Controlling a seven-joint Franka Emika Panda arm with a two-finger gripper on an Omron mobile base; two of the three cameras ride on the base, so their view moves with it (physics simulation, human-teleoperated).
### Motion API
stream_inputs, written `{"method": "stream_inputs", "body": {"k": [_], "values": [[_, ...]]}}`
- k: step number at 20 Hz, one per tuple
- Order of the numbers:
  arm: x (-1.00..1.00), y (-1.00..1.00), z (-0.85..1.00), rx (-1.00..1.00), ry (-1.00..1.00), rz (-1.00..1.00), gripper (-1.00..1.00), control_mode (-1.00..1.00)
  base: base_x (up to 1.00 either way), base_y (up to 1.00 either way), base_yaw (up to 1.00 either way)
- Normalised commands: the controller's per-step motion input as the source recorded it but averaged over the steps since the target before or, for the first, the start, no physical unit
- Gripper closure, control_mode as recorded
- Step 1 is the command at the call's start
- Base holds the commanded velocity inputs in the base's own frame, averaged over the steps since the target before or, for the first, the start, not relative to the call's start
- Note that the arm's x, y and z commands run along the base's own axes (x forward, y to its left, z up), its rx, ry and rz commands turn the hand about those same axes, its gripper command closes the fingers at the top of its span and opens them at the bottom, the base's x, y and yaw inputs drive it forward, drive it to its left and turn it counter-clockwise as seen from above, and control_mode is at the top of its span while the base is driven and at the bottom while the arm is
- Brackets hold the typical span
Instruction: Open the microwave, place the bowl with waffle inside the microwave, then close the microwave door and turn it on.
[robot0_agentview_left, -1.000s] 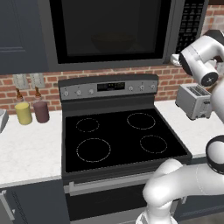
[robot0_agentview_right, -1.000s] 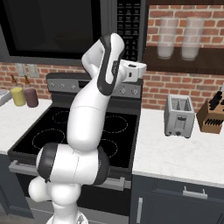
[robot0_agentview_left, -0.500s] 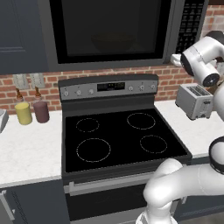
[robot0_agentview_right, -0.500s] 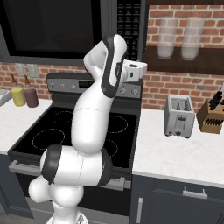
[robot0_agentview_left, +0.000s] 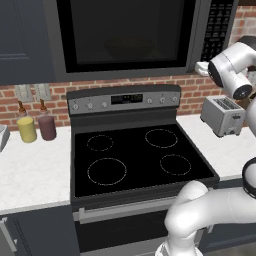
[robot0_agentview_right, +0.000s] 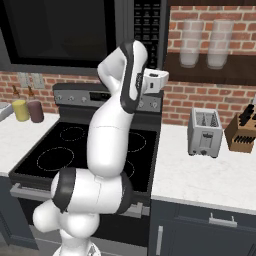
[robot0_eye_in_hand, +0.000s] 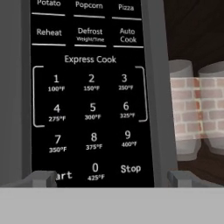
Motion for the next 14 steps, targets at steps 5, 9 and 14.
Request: {"method": "stream_inputs", "body": {"k": [5,9,14], "values": [[0.01,-0.11,0.00,0.00,0.00,0.01,-1.00,-1.00,0.00,0.00,0.00],[0.00,-0.11,0.00,0.01,0.00,0.03,-1.00,-1.00,0.00,0.00,0.00],[0.00,-0.06,0.00,0.01,0.01,0.01,-1.00,-1.00,0.00,0.00,0.00]]}}
